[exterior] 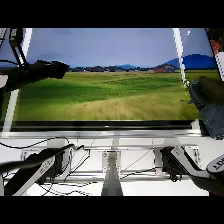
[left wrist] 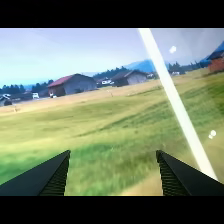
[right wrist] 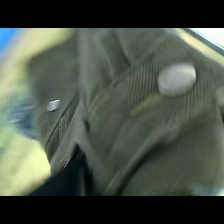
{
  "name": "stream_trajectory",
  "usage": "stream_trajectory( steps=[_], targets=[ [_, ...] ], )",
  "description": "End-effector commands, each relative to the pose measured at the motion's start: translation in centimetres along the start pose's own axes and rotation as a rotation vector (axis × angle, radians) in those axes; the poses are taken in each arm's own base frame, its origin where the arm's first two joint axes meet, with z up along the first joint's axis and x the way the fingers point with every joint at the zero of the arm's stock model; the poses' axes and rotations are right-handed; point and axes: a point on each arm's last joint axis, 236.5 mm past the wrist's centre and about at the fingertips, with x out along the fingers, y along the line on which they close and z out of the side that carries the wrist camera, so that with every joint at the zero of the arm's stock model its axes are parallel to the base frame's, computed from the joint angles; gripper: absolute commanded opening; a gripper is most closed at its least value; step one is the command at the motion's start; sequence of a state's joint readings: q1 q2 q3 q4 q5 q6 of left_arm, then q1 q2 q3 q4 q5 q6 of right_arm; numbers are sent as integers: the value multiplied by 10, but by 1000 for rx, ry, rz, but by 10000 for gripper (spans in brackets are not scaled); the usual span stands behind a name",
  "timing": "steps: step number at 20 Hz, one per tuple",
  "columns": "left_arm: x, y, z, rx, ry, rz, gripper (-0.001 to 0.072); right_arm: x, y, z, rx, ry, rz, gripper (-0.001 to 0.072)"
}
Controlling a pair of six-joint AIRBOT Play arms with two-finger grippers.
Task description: Fold the clothes and pants, and hang the long-sleeved shirts on hangers.
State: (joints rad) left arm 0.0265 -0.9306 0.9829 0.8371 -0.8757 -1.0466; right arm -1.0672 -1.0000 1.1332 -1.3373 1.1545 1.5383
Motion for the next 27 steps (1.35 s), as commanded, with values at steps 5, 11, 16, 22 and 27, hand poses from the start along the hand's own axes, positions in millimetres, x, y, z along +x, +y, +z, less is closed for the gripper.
stream_trajectory(
  steps=[5, 11, 16, 22, 27],
  targets=[
    [-1, 0, 1, 1, -4, 1, 618, 6, -20, -26, 64, 90, -48, 683],
    [-1, 0, 1, 1, -4, 1, 618, 6, 177, -72, -432, 84, 301, 348],
    [-1, 0, 1, 1, -4, 1, 618, -50, 322, -177, -816, 35, 617, 132],
    [-1, 0, 1, 1, -4, 1, 618, -82, 365, -217, -969, -55, 730, 43],
    [-1, 0, 1, 2, -4, 1, 618, -82, 365, -217, -968, -55, 732, 43]
  ],
)
